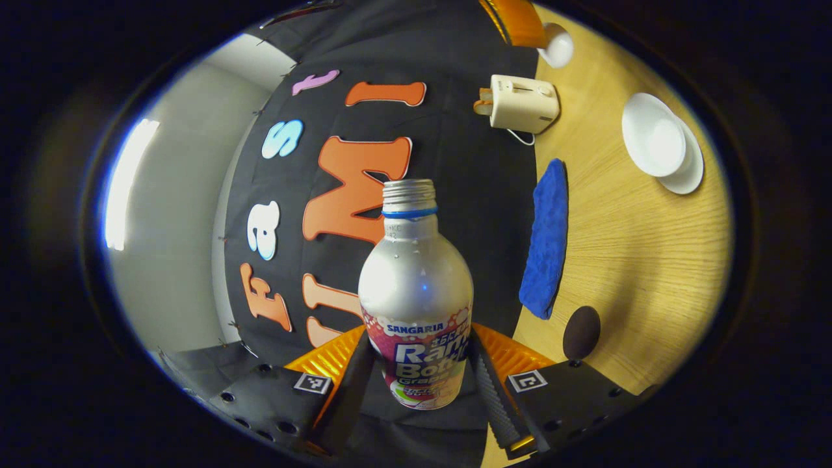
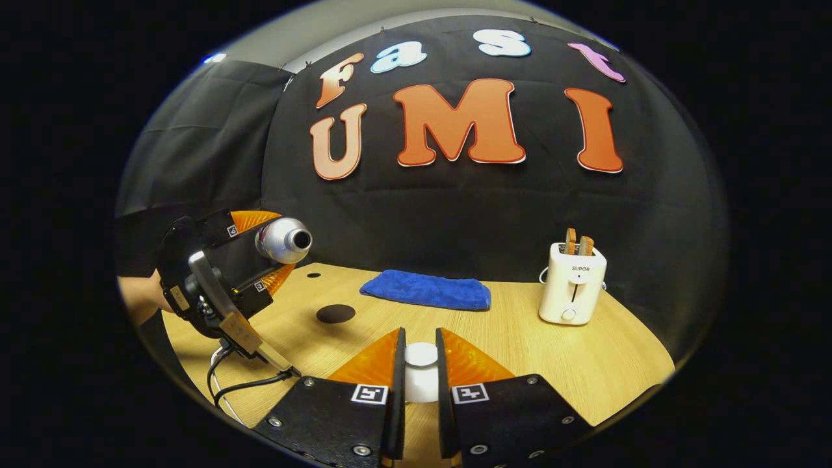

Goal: Open the teacup lid with one hand, grasp the water bottle and pour water into the teacup with the other hand; after pouring, place the water bottle on the coaster and then close the teacup lid.

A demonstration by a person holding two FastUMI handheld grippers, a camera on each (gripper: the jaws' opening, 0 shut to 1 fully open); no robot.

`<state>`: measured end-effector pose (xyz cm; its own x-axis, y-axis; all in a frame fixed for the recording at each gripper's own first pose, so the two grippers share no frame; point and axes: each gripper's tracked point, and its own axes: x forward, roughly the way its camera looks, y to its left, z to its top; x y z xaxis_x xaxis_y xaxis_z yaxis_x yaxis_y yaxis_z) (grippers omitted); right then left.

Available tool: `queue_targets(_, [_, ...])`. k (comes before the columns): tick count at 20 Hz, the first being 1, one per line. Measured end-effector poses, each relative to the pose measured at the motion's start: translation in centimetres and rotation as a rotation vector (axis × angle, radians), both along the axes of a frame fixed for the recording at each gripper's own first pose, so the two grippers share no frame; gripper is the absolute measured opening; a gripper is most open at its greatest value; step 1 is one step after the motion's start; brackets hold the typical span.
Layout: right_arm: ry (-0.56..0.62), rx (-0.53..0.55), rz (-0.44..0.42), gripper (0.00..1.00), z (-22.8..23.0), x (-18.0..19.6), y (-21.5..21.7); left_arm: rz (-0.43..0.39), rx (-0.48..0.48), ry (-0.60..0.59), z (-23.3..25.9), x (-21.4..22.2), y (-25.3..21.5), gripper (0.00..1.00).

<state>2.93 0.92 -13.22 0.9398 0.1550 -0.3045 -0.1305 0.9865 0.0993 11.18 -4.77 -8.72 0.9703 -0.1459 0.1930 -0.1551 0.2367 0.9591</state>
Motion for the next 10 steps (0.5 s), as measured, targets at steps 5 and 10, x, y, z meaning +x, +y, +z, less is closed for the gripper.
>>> queue_targets(5, [-0.004,-0.006,0.006,0.22,0.3,1.1,1.0,0.019,-0.291,0.029,1.2,0.6,2.4,0.83])
queue_targets(10, [0.0,-0.003,0.016,0.22,0.2,2.1,2.0,0.044,-0.615,0.068,0.6,3.0,4.4,0.83])
